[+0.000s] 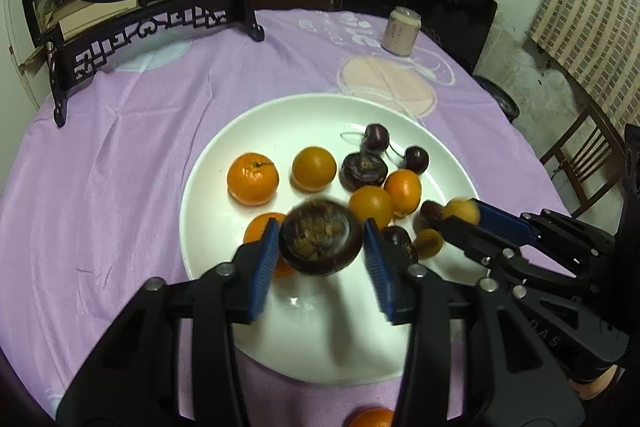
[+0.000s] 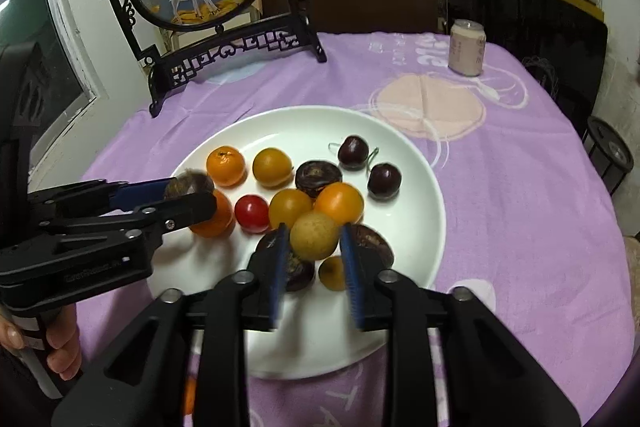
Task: Organize fruits
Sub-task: 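Carry both fruits onto the white plate and open both grippers, then withdraw both grippers back toward the last two fruits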
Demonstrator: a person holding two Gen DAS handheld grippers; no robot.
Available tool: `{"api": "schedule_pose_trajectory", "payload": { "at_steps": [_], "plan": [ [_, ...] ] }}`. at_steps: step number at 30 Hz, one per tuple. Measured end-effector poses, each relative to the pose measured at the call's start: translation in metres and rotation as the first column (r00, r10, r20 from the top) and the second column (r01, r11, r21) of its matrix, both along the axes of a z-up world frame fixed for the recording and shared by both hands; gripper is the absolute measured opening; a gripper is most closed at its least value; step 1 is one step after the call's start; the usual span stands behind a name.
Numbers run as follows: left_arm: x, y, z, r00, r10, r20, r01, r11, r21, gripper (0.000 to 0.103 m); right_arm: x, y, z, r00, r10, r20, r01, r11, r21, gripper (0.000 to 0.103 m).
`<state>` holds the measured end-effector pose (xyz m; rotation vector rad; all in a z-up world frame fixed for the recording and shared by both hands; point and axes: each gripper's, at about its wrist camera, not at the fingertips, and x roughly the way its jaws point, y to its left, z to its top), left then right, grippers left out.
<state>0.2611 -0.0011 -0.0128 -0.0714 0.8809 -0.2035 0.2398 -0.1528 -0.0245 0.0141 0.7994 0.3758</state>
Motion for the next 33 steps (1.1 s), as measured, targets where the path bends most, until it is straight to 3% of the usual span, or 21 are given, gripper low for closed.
{"api": "schedule_pose_trajectory", "payload": {
  "at_steps": [1, 6, 14, 18, 26, 30, 33],
  "plan": [
    [-0.002, 0.001, 0.002, 1.000, 0.011, 0.018, -0.011, 1.000, 0.010, 0.065, -0.002, -0.001, 0.000, 1.000, -0.015, 0.022, 0.015, 1.000, -0.009, 0.047],
    [-0.011, 0.007, 0.009, 0.998, 0.029, 0.048, -0.029, 1.000, -0.012, 0.066, -0.007, -0.011, 0.004, 0.985, -0.083, 0.149, 0.094, 0.993, -0.067, 0.051],
    [-0.054, 0.017, 0.010, 0.996, 0.074, 0.050, -0.071, 0.996, -0.061, 0.070, -0.013, -0.026, 0.001, 0.982, -0.086, 0.168, 0.087, 0.996, -0.002, 0.051],
    [-0.094, 0.023, 0.007, 0.997, 0.067, 0.044, -0.063, 0.995, -0.075, 0.070, -0.045, -0.030, 0.005, 0.993, -0.085, 0.084, 0.078, 0.994, 0.082, 0.052],
    [-0.162, 0.058, -0.012, 0.993, 0.110, 0.043, -0.109, 0.994, -0.030, 0.075, -0.136, -0.004, -0.024, 0.990, 0.088, -0.113, -0.085, 0.996, 0.032, 0.053],
    [-0.177, 0.073, -0.019, 0.990, 0.141, 0.030, -0.139, 0.989, -0.048, 0.075, -0.138, 0.023, -0.044, 0.983, 0.104, -0.153, -0.111, 0.993, -0.040, 0.053],
    [-0.187, 0.083, -0.017, 0.987, 0.159, 0.038, -0.157, 0.986, -0.048, 0.075, -0.136, 0.035, -0.047, 0.983, 0.127, -0.135, -0.134, 0.990, -0.045, 0.053]
  ]
}}
